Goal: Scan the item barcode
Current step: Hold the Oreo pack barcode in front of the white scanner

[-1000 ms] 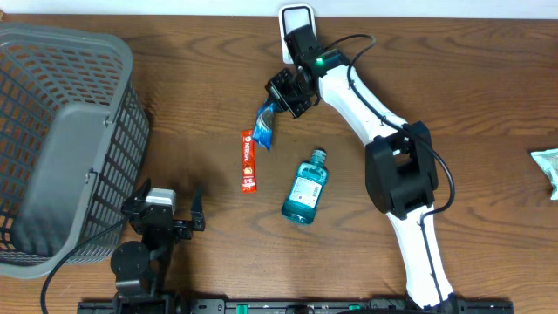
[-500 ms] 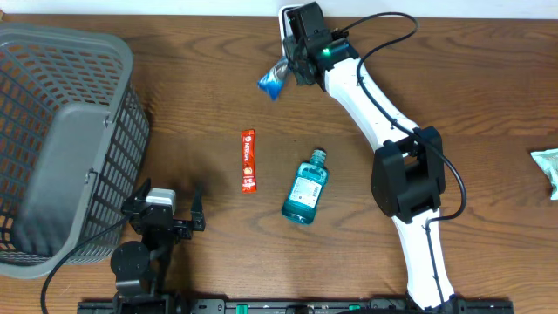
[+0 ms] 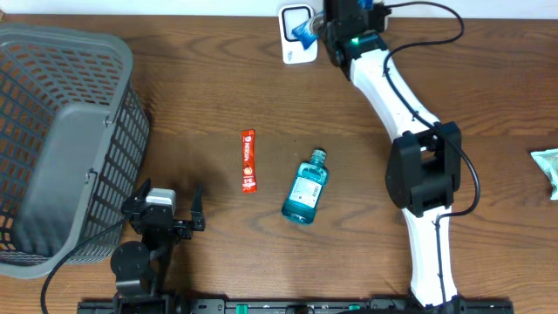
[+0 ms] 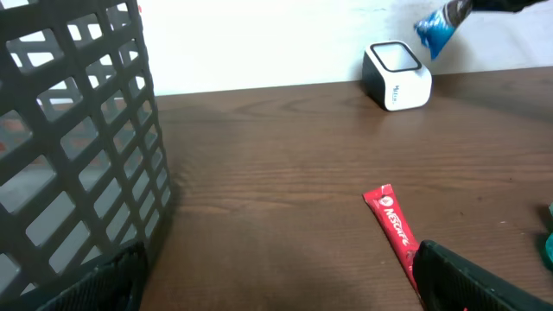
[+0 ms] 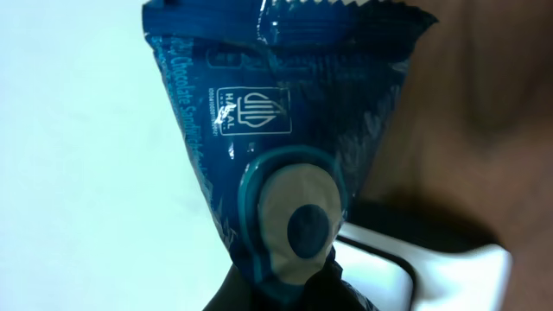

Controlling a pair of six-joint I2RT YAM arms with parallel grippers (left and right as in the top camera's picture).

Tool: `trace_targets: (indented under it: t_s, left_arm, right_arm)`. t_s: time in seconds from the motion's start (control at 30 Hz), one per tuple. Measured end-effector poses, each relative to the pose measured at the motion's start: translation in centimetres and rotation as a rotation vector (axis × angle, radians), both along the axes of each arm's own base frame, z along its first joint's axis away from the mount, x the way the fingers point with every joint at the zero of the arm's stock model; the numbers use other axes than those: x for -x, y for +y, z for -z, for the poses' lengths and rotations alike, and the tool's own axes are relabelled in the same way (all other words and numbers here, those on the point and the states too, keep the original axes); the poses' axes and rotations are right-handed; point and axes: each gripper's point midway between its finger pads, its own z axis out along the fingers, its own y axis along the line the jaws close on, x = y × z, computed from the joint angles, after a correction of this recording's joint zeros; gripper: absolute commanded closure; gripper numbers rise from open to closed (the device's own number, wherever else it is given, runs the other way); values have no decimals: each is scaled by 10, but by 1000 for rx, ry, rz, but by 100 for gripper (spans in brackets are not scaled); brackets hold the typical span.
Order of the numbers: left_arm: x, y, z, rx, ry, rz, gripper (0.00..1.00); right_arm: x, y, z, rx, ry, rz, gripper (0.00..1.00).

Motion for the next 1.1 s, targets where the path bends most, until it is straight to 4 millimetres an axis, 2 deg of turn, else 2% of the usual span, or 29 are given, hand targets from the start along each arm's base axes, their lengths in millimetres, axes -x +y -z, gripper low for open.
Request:
trace_targets:
  t_s: [0.13, 0.23, 0.47, 0.6, 0.93, 1.1]
  left_arm:
    - [0, 0, 0, 0, 0, 0, 2]
    - [0, 0, 0, 0, 0, 0, 2]
    - [0, 0, 0, 0, 0, 0, 2]
    - [0, 0, 0, 0, 0, 0, 2]
    - [0, 0, 0, 0, 0, 0, 2]
    - [0, 0, 0, 0, 0, 0, 2]
  right_arm:
    - [-8, -2, -10, -15, -59, 15, 98]
    - [-13, 2, -6, -30, -73, 17, 98]
    - [-17, 5, 44, -16, -5, 21, 98]
    - [-17, 6, 61, -8, 21, 20, 98]
    - [-22, 24, 40, -36, -50, -2, 98]
    - [-23, 22, 39, -35, -49, 0, 98]
